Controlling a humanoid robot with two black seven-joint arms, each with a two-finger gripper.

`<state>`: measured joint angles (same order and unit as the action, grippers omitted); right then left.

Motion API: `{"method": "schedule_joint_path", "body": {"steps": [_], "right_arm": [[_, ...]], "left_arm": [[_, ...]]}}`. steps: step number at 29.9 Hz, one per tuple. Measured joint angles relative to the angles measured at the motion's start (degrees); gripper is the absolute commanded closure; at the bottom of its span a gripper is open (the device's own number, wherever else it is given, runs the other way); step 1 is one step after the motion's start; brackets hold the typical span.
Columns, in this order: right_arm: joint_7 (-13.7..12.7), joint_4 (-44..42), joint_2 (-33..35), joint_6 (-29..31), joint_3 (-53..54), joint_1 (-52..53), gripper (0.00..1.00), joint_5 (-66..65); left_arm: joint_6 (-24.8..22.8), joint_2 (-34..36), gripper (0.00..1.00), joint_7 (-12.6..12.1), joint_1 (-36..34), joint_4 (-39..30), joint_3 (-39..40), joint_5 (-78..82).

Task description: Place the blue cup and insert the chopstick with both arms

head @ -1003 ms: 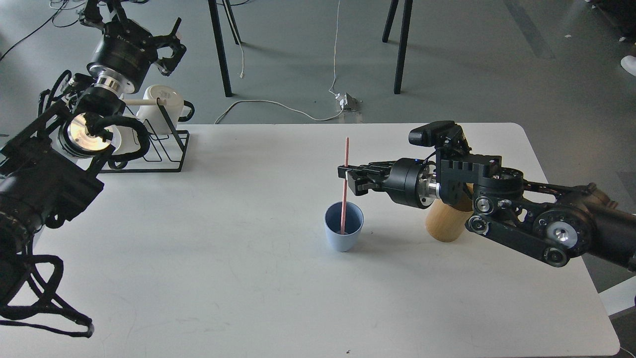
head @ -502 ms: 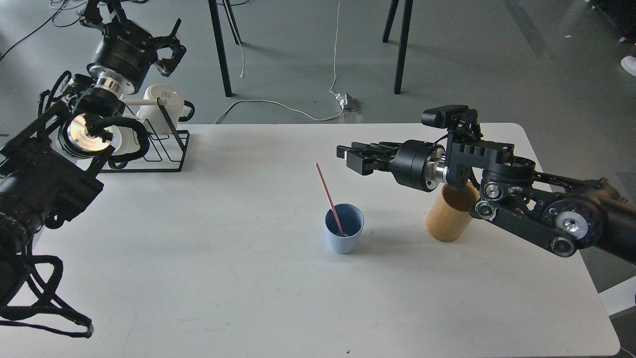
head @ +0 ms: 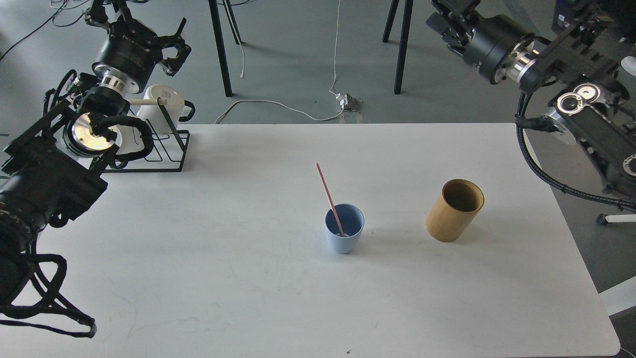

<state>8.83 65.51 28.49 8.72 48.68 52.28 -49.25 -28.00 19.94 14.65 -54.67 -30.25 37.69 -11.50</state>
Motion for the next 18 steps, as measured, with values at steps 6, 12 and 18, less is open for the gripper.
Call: {"method": "schedule_joint_path", "body": {"steps": [6,12,18], "right_arm": [[4.86,-7.5,0.23,3.58,0.87,-0.51,0.0,23.12],[4.37,-15.68,0.11,12.89,1.84,-1.2,0.0,42.24],[3.61,-25.02,-1.34,18.96,1.94,-2.08,0.0,57.51]], "left_arm": [[0.0,-0.83,0.01,0.24,1.29,0.04,0.16,0.0],[0.0,-1.19,0.01,0.28,1.65,0.7,0.63,-0.31],[0.0,-1.25,0.01,0.16,1.22,3.04,0.86,-0.41]]}}
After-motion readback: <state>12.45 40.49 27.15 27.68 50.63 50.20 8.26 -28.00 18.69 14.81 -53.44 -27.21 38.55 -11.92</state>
